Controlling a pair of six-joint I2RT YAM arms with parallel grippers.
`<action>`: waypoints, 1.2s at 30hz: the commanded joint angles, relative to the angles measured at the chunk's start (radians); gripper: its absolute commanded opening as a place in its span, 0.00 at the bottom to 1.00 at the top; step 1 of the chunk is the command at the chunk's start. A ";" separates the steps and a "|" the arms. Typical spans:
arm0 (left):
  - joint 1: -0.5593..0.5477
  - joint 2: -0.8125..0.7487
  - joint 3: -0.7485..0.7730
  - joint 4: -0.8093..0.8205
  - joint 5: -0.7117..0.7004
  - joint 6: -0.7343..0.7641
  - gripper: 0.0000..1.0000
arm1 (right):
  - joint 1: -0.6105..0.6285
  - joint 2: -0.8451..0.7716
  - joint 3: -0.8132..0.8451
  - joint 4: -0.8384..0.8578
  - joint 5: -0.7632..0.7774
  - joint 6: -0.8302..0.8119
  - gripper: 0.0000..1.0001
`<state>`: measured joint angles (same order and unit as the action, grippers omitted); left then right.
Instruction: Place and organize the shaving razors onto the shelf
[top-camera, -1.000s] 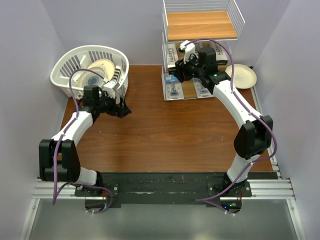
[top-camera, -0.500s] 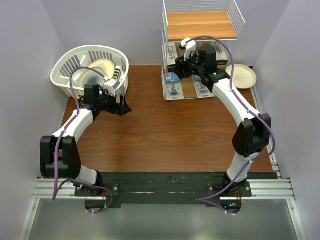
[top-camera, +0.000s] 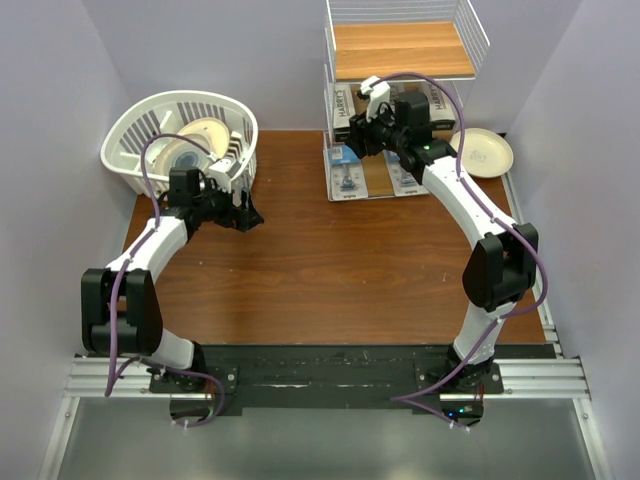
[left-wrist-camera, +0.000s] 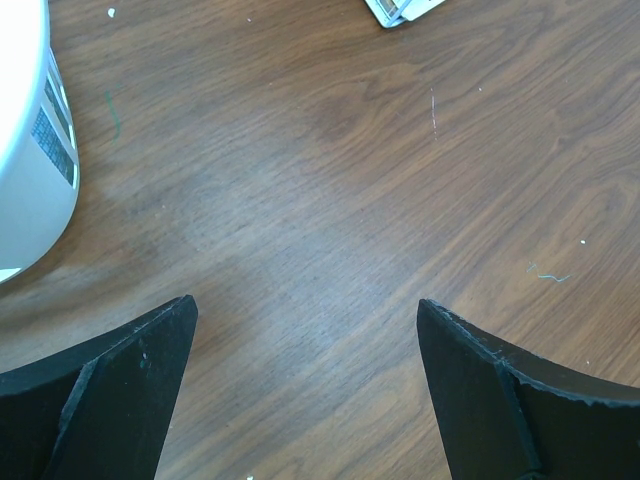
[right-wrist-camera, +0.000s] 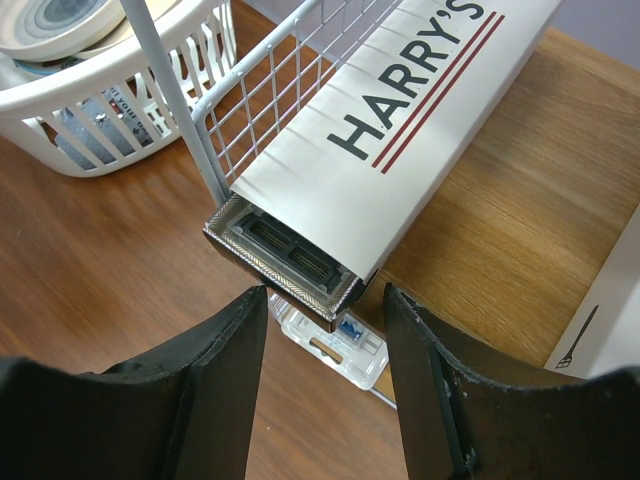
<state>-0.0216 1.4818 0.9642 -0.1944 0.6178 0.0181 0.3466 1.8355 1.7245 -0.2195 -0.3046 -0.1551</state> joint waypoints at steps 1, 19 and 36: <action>0.006 0.008 0.042 0.041 0.025 -0.012 0.97 | -0.005 -0.002 0.046 0.051 0.013 0.023 0.53; 0.005 0.000 0.042 0.047 0.026 -0.012 0.97 | -0.003 -0.016 0.033 0.060 0.045 0.034 0.51; 0.005 0.000 0.033 0.055 0.028 -0.010 0.97 | 0.008 0.028 0.090 0.075 0.053 0.066 0.47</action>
<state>-0.0219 1.4891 0.9653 -0.1799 0.6239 0.0181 0.3546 1.8534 1.7508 -0.2153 -0.2787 -0.1272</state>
